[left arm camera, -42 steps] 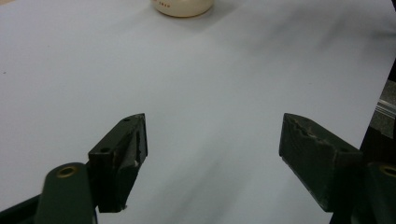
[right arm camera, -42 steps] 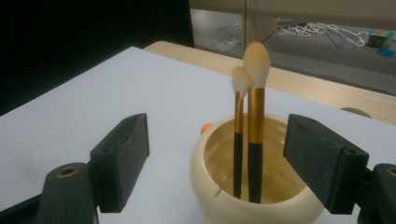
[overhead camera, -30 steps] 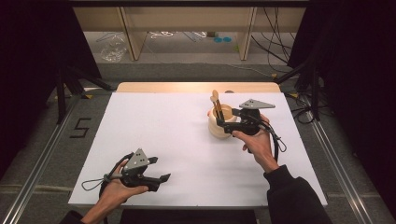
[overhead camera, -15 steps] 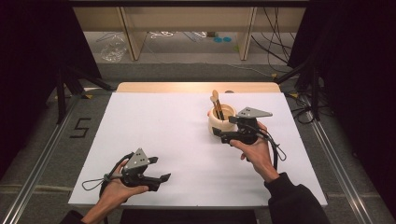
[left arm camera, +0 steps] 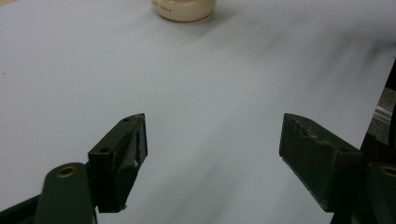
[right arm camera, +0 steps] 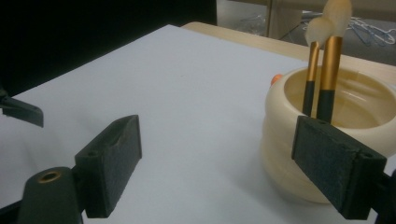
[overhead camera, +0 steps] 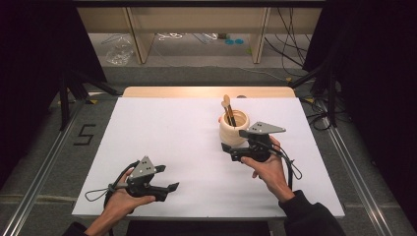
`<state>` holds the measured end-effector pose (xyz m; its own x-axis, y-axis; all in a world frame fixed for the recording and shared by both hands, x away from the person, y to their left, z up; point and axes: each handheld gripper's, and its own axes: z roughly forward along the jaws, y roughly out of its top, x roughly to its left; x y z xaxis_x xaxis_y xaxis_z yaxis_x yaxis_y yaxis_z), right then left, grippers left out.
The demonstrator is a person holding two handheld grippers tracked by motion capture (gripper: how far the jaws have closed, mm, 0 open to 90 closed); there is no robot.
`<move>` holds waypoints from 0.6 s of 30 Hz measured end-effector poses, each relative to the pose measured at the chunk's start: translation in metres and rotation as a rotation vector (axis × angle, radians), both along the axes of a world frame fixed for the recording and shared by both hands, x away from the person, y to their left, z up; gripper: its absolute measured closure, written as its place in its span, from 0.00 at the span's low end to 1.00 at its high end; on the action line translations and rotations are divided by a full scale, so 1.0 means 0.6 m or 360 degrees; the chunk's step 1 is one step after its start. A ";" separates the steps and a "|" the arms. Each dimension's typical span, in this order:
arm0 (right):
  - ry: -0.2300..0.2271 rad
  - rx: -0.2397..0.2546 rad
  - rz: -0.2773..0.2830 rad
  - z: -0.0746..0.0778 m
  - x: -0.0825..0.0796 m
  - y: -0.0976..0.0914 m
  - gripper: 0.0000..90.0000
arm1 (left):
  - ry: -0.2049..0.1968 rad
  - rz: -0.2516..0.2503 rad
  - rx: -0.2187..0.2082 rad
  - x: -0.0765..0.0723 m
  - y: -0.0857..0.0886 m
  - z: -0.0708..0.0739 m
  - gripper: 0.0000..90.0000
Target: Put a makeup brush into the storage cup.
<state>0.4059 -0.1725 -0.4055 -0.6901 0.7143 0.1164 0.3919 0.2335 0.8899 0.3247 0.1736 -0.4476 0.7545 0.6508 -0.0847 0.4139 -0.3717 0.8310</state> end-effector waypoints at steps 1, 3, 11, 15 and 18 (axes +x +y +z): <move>0.0012 0.0004 0.0017 -0.001 -0.003 0.000 0.19 | 0.0000 0.0000 -0.0002 0.000 0.000 0.000 0.26; 0.0012 0.0005 0.0016 -0.005 -0.009 0.001 0.19 | 0.0006 -0.0009 -0.0005 0.001 0.000 0.000 0.26; 0.0016 -0.0005 0.0058 -0.012 -0.038 0.006 0.19 | -0.0027 -0.0014 0.0002 0.002 0.002 0.000 0.26; 0.0028 -0.0004 0.0060 -0.016 -0.051 0.005 0.19 | -0.0013 -0.0015 -0.0007 0.001 0.003 0.001 0.26; 0.0052 0.0004 0.0072 -0.021 -0.061 0.002 0.19 | -0.0003 -0.0005 -0.0016 0.001 0.003 0.000 0.26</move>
<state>0.3692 -0.1710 -0.4182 -0.7172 0.6823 0.1414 0.4101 0.2493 0.8773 0.3251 0.1752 -0.4476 0.7569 0.6474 -0.0899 0.4110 -0.3644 0.8356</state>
